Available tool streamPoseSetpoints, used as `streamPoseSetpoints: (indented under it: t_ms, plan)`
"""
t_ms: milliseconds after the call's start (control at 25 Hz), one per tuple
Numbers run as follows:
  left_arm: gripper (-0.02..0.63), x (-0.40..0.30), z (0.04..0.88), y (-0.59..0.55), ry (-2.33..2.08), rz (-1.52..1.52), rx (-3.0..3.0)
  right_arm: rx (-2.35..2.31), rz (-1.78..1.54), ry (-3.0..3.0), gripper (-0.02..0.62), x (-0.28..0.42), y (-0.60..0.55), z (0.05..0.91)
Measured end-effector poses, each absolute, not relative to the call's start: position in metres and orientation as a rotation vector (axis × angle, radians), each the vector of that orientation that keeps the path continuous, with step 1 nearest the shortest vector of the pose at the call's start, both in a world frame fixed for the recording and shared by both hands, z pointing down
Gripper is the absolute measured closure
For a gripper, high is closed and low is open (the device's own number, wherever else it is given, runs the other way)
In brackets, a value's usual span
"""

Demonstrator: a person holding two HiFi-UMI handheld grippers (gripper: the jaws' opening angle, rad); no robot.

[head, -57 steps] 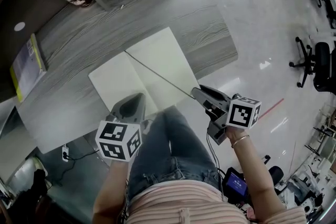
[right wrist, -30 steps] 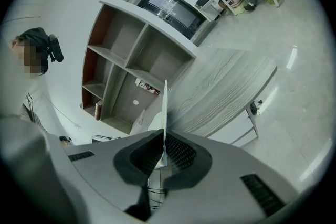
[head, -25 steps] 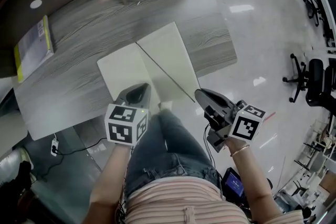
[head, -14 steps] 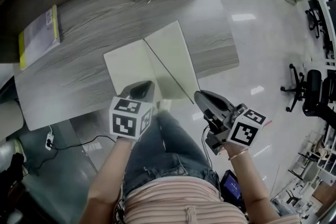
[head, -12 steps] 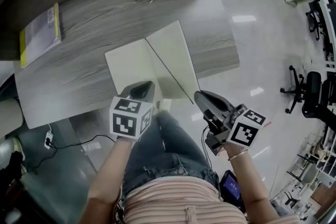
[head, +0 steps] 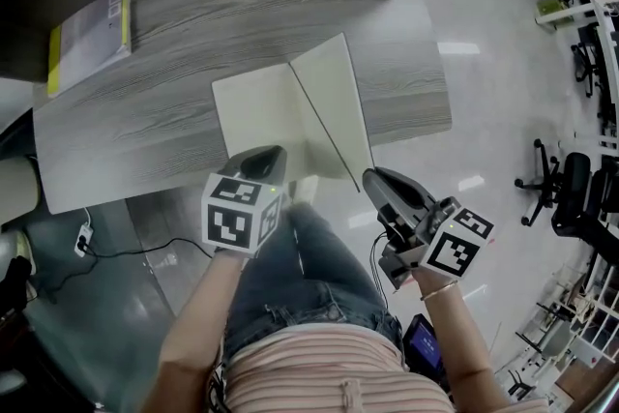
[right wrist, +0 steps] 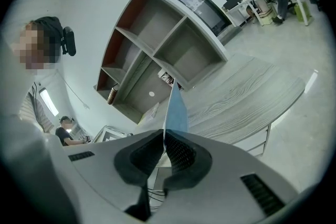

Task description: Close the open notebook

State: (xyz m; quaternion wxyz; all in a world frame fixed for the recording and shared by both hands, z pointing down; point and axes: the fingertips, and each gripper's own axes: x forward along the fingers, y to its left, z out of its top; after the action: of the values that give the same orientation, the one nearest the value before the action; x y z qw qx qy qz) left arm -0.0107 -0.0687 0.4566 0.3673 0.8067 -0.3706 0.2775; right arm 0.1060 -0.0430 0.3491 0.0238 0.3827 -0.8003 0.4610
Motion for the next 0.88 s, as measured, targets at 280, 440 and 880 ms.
streamPoseSetpoints:
  t_ms: [280,440,880]
  plan:
    - [0.594,-0.022,0.458,-0.061,-0.986,0.693,2.048,1.144,1.387,-2.498,0.574,0.091,-0.04,0.344]
    - [0.594,-0.026,0.456,-0.058,-1.003,0.676,2.04,1.104,1.373,-2.517,0.574,0.081,-0.038,0.34]
    - [0.594,-0.046,0.456,-0.048,-1.066,0.638,1.994,0.993,1.328,-2.537,0.574,0.055,-0.033,0.337]
